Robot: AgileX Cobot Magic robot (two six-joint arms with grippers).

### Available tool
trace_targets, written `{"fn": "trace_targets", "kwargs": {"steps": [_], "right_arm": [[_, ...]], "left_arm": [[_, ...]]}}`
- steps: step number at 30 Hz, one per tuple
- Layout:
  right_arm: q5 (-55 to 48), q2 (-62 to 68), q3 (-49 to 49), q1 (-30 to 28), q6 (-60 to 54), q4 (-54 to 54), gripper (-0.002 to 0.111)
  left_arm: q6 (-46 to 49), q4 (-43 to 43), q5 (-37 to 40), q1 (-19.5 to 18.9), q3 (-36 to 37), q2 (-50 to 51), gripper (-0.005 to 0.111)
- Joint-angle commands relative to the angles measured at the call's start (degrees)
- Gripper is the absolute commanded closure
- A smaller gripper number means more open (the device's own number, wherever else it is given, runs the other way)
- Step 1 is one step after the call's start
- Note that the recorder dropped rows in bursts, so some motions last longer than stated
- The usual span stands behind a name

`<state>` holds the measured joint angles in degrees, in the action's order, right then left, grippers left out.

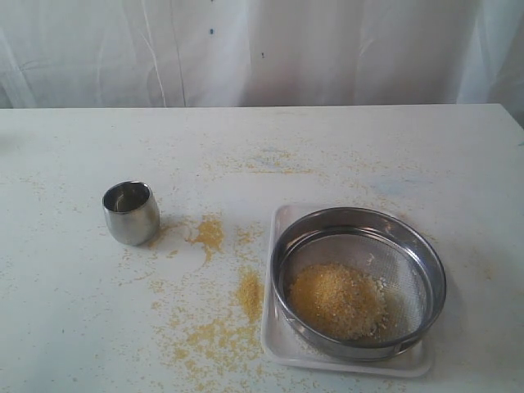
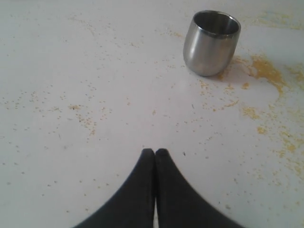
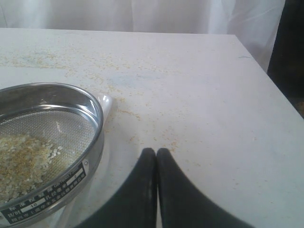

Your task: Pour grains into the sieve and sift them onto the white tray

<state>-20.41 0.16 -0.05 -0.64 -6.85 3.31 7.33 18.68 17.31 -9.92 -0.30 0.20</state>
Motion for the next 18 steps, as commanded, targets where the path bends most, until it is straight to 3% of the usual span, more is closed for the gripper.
{"fn": "trace_targets", "kwargs": {"steps": [1,10,18], "right_arm": [[0.36,-0.16,0.05,0.07,0.06,-0.44,0.108],[5.25,-0.16,0.05,0.07,0.06,-6.9,0.108],[31.12,-0.16,0.05,0.07,-0.89,-8.65,0.108]], "left_arm": [[0.26,0.11,-2.83,0.34,0.3,-0.2,0.107],[0.26,0.11,-2.83,0.34,0.3,-0.2,0.107],[0.38,0.11,-2.81,0.34,0.3,-0.2,0.107]]}}
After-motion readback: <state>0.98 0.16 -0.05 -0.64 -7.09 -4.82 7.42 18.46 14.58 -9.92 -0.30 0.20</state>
